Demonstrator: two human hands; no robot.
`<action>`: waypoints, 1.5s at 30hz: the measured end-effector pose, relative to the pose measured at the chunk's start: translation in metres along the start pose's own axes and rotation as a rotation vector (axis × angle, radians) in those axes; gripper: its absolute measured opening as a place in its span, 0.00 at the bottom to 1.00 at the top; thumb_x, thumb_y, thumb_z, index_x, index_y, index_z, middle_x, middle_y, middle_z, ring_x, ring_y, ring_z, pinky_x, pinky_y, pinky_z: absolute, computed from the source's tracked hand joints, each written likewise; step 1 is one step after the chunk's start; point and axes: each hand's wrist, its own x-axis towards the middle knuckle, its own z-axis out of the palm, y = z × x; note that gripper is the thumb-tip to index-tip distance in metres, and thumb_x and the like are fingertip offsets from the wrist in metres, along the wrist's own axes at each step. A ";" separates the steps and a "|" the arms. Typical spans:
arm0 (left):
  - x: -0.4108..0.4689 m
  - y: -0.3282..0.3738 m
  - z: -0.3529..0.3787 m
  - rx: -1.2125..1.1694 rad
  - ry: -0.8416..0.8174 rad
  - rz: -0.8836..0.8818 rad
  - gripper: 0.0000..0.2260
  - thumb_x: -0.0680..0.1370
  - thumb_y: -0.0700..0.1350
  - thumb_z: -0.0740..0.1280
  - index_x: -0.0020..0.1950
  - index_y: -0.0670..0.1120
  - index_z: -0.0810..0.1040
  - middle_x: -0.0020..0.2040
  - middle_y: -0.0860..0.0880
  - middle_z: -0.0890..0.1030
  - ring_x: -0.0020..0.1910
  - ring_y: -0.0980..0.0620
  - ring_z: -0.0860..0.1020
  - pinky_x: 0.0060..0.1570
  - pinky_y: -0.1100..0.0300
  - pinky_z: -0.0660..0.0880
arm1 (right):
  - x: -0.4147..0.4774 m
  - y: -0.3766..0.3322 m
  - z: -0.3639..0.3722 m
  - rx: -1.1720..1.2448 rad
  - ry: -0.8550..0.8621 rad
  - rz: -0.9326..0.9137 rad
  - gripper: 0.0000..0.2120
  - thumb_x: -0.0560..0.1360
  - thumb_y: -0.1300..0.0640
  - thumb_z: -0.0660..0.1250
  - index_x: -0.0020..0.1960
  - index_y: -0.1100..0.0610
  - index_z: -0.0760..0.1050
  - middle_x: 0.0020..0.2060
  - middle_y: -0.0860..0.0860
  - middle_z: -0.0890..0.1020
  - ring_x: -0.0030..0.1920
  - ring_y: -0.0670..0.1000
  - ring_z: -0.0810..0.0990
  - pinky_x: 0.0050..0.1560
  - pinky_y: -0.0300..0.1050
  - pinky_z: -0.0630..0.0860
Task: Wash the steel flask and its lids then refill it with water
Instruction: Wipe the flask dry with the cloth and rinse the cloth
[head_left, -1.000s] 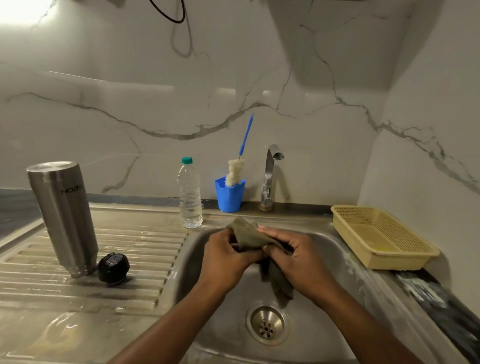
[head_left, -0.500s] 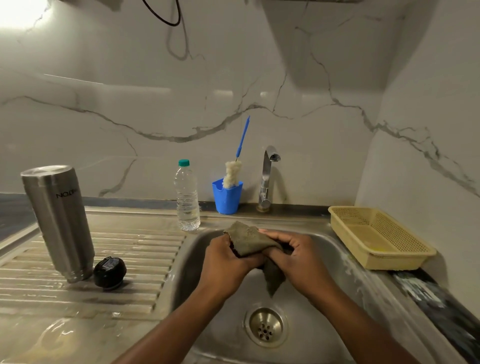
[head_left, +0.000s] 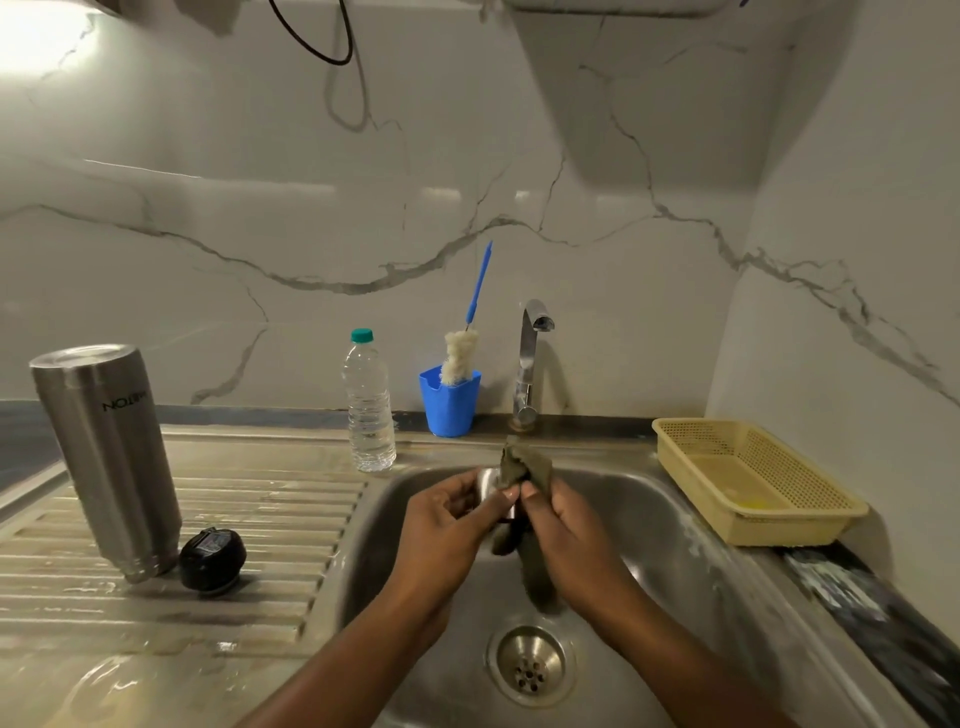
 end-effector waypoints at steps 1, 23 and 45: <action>0.000 -0.002 0.000 -0.024 -0.011 -0.026 0.11 0.81 0.43 0.71 0.62 0.44 0.85 0.56 0.45 0.88 0.60 0.47 0.85 0.65 0.49 0.79 | 0.000 -0.001 -0.001 0.054 -0.018 0.007 0.12 0.86 0.48 0.58 0.59 0.44 0.80 0.48 0.50 0.87 0.50 0.49 0.86 0.46 0.42 0.81; 0.009 -0.001 0.003 -0.212 0.073 -0.116 0.14 0.82 0.45 0.68 0.65 0.39 0.80 0.56 0.40 0.87 0.59 0.42 0.85 0.65 0.46 0.80 | 0.000 0.000 -0.002 0.003 0.034 0.106 0.13 0.85 0.44 0.59 0.58 0.47 0.80 0.50 0.49 0.86 0.51 0.48 0.84 0.53 0.49 0.82; -0.001 0.000 0.002 0.107 -0.036 -0.043 0.13 0.82 0.51 0.69 0.66 0.51 0.83 0.58 0.50 0.87 0.60 0.52 0.84 0.65 0.50 0.79 | -0.003 -0.008 -0.007 0.115 -0.061 0.079 0.12 0.85 0.45 0.60 0.64 0.41 0.79 0.55 0.42 0.85 0.58 0.42 0.83 0.57 0.40 0.78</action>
